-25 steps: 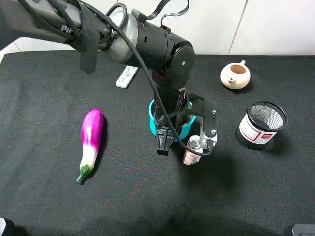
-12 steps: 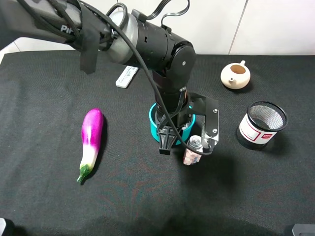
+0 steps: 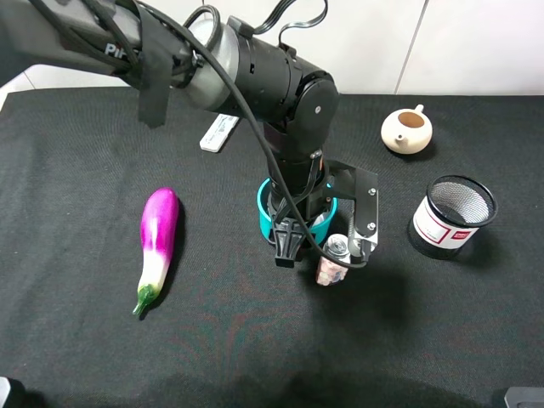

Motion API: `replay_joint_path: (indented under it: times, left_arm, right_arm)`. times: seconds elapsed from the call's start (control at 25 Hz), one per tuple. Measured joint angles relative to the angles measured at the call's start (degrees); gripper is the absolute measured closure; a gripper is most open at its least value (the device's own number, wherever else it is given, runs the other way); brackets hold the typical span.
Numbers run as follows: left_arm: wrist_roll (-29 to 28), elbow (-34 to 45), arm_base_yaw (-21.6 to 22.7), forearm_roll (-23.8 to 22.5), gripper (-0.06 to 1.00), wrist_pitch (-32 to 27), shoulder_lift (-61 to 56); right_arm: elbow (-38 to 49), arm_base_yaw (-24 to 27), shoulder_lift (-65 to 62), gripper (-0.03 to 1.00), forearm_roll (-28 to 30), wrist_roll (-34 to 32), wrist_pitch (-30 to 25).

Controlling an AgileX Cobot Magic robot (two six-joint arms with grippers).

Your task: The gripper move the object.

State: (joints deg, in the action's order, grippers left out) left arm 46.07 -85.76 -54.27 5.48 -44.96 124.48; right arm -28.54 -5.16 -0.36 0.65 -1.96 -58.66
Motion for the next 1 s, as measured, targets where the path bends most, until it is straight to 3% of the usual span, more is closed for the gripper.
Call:
replay_joint_path:
  times: [0.64, 1.0]
  left_arm:
    - [0.02, 0.00, 0.00, -1.12, -0.03, 0.76, 0.00]
    - [0.02, -1.12, -0.04, -2.29, -0.05, -1.41, -2.02]
  right_arm:
    - [0.00, 0.00, 0.00, 0.27, 0.00, 0.00, 0.00]
    - [0.00, 0.00, 0.00, 0.27, 0.00, 0.00, 0.00]
